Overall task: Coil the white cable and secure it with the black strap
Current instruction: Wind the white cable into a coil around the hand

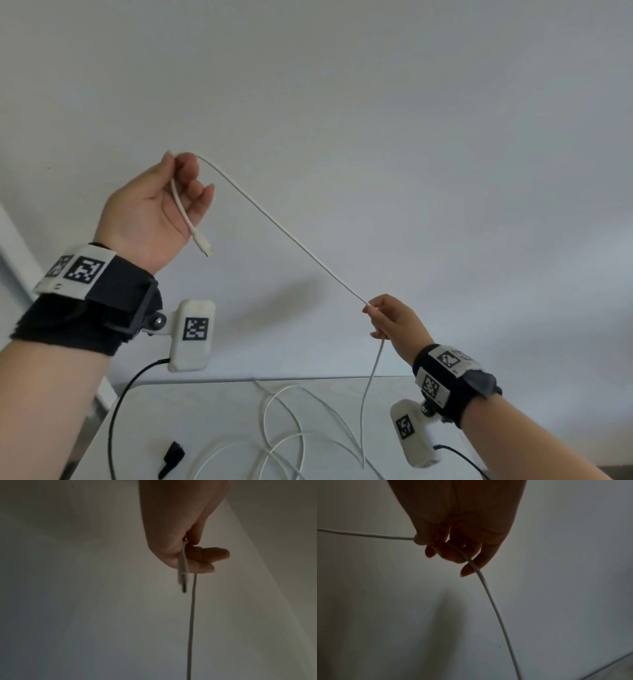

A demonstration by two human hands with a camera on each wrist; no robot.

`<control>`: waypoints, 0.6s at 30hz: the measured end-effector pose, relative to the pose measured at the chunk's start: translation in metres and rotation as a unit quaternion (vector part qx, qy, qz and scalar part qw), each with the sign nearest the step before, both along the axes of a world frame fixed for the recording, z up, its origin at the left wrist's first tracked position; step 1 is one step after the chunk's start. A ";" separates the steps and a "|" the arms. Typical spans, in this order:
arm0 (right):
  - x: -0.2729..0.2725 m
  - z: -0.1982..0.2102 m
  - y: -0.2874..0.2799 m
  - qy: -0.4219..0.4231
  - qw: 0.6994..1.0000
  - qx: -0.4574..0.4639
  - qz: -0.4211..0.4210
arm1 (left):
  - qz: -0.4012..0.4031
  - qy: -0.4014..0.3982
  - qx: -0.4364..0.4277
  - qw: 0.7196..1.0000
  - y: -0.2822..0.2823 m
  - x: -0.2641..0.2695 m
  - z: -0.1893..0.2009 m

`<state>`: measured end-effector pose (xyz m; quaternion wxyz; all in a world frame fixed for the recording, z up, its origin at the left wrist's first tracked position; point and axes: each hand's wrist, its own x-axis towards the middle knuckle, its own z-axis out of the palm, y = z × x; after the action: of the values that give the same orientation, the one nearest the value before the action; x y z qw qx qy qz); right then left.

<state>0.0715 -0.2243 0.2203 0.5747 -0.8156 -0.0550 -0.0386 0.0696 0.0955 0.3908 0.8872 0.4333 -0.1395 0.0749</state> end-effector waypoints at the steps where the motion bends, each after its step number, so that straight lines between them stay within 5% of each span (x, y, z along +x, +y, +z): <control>1: -0.001 0.000 -0.001 0.001 1.000 0.009 -0.006 | 0.005 0.001 -0.012 1.000 0.002 0.000 0.000; 9: -0.010 0.003 0.012 -0.052 0.989 -0.135 -0.028 | -0.019 -0.016 0.051 0.998 -0.007 -0.003 -0.014; 18: -0.040 0.046 0.056 -0.092 0.900 -0.405 0.132 | -0.043 0.055 0.167 0.983 -0.028 -0.008 -0.041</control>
<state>0.0316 -0.1687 0.2666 0.1871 -0.9561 -0.2255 -0.0112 0.0620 0.0672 0.3499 0.8108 0.5729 -0.1194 -0.0116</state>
